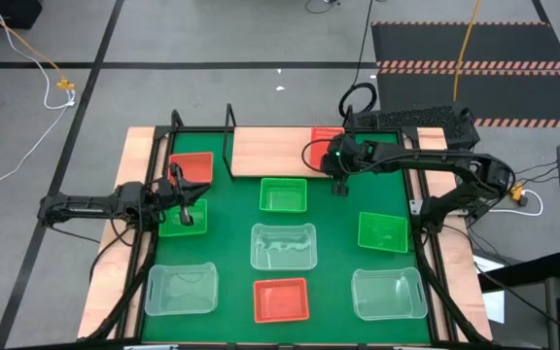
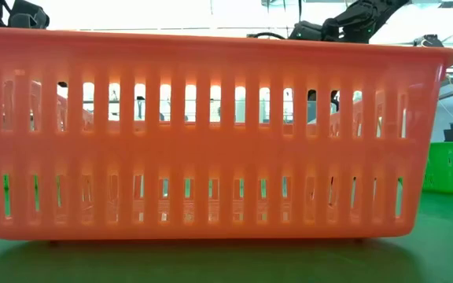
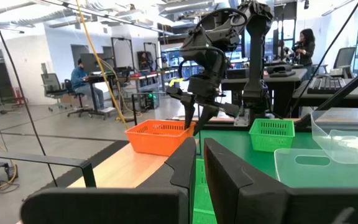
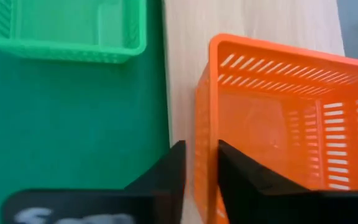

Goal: Stack baskets on shelf by color
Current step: Put the top right orange bin on the shelf, then stack the bottom orange bin on top of the orange bin on the shelf

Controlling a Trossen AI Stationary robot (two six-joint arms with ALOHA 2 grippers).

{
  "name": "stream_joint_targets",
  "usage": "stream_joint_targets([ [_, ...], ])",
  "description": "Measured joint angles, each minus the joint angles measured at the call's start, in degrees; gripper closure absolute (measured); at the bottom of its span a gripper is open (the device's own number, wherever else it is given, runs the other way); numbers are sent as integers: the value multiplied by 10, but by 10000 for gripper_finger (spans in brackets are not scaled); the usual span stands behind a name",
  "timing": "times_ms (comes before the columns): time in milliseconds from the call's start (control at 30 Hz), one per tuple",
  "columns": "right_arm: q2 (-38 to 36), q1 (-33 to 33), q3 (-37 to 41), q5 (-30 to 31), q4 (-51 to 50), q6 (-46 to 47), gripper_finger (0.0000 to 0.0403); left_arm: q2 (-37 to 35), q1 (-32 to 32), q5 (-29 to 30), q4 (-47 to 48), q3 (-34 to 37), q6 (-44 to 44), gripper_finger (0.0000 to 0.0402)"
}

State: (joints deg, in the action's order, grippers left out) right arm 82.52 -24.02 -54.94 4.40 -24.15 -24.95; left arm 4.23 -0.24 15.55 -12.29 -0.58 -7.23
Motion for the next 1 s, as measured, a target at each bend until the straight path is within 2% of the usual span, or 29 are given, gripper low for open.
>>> stream_joint_targets([
  [100,0,0,0,0,-1,-21,380,0,0,0,0,0,-1,364],
  [200,0,-3,0,3,2,-32,392,0,0,0,0,0,-1,364],
  [467,0,-15,0,3,4,-56,366,0,0,0,1,0,12,364],
  [700,-21,-10,0,32,26,-75,349,0,0,0,1,0,28,364],
  [1000,-84,11,0,29,37,-75,265,0,-1,0,12,0,54,364],
])
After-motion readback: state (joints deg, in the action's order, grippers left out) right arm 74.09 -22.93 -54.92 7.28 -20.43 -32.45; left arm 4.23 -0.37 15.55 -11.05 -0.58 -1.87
